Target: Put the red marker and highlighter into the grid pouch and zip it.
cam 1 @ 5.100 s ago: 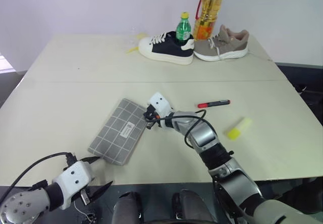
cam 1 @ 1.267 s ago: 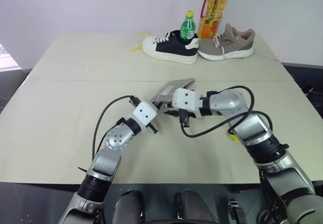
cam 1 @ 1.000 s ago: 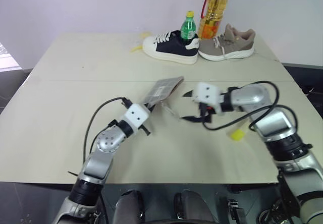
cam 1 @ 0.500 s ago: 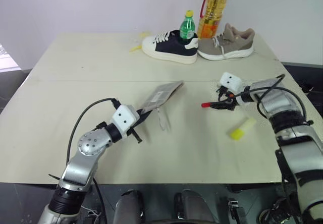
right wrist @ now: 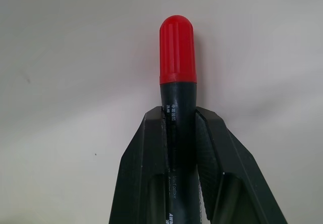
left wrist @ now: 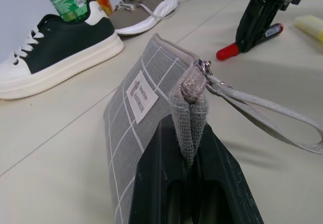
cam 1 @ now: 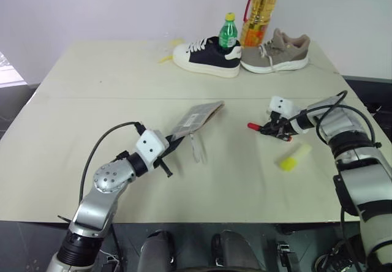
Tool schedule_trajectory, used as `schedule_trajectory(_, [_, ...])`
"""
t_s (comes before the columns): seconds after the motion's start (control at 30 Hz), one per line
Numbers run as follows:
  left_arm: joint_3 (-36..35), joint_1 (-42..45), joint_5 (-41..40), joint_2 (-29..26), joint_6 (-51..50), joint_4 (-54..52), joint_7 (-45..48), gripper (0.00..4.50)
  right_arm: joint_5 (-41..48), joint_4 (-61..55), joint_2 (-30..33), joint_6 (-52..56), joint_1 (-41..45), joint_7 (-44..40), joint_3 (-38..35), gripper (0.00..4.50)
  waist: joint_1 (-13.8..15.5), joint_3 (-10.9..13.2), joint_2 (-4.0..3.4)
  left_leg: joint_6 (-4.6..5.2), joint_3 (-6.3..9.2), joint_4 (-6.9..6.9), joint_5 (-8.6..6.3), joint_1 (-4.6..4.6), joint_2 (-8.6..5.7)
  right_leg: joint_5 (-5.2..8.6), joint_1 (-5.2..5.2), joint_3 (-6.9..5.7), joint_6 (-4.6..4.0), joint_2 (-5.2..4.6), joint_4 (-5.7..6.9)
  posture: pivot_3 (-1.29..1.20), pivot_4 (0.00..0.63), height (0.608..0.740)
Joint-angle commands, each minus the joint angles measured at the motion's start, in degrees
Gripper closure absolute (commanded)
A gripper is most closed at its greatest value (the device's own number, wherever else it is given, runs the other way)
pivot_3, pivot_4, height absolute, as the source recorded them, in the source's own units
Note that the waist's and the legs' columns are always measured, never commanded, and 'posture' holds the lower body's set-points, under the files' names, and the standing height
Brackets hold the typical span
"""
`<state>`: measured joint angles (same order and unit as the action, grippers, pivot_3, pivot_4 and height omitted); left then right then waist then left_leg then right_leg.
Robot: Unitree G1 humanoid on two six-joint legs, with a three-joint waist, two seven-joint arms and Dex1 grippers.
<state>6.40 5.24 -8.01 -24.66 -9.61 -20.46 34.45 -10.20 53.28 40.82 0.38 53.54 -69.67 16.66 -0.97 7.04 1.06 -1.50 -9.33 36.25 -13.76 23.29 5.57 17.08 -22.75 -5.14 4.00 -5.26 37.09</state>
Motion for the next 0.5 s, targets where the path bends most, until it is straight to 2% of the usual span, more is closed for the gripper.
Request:
schedule_trajectory(0.03, [-2.1, 0.9, -1.1, -0.1, 1.0, -1.1, -0.3, 4.5, 0.5, -10.9, 1.5, -5.7, -1.4, 3.2, -2.4, 4.26, -0.1, 0.1, -0.08, -0.06, 0.0, 0.0, 0.04, 0.0, 0.0, 0.0, -0.01, 0.0, 0.0, 0.0, 0.0, 0.0, 0.15, 0.705])
schedule_trajectory(0.27, [-1.6, 1.8, -2.2, 0.3, 1.1, -0.6, 0.9, 4.5, 1.3, -32.4, 2.4, -6.0, -7.6, 7.8, -4.9, 4.26, 0.1, 0.1, -0.09, -0.11, 0.03, 0.0, 0.07, -0.01, 0.02, 0.0, 0.0, 0.0, 0.01, 0.02, 0.02, 0.0, 0.15, 0.705])
schedule_trajectory(0.5, [-1.0, 2.5, -2.6, 0.4, 1.4, 0.1, 1.7, 4.5, 1.1, -39.8, 1.9, -3.5, -8.9, 10.2, -5.3, 4.26, 0.2, 0.1, -0.09, -0.11, 0.03, 0.01, 0.06, 0.0, -0.01, 0.0, 0.02, 0.0, 0.01, 0.01, 0.01, 0.0, 0.15, 0.705])
